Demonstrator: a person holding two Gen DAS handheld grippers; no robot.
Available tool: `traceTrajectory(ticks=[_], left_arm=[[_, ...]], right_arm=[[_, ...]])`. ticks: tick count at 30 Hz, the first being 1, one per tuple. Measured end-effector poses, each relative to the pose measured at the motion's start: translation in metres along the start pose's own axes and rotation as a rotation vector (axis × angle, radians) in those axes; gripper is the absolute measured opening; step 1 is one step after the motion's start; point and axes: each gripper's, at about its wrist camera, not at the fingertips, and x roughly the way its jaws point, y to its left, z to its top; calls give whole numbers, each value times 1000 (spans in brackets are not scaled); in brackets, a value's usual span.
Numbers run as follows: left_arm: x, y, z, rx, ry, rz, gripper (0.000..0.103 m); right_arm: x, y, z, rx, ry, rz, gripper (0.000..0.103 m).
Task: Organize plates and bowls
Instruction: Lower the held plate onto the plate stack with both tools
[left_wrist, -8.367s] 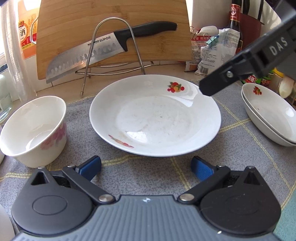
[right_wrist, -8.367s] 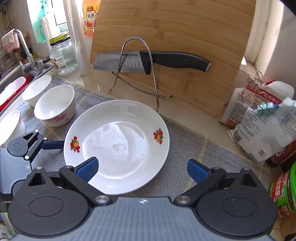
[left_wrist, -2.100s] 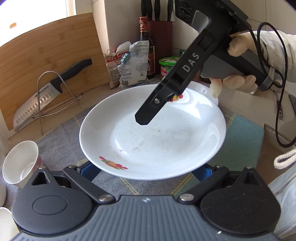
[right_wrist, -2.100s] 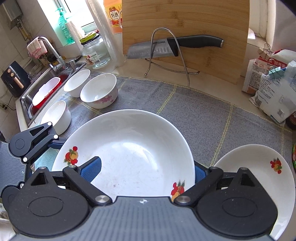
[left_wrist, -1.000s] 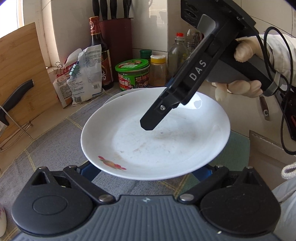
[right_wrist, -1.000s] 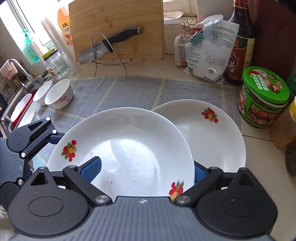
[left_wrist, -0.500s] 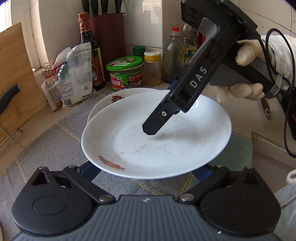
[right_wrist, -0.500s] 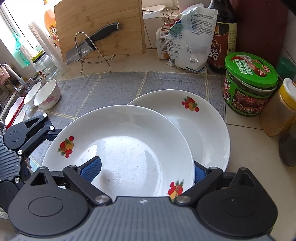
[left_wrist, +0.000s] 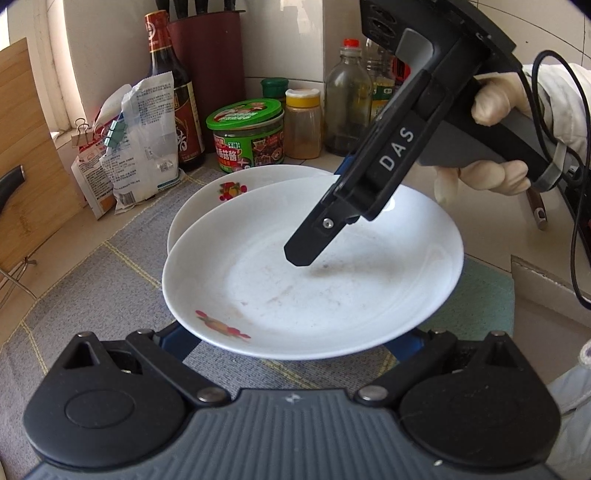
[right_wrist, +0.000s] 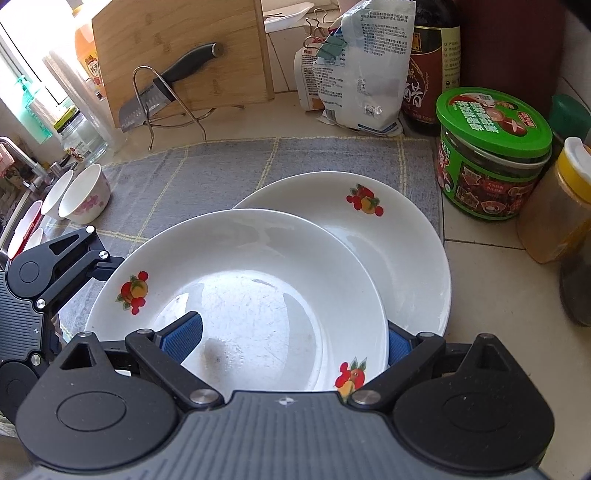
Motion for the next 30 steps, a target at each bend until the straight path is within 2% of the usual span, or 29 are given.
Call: traceTrajectory(ticks=[14,30], left_arm=[[6,4,2,7,20,7,101],[16,8,5,13,39,-26,101]], right_arm=[[8,-4,3,10,3,-10,100],[4,-8,2,19,5,-35,100]])
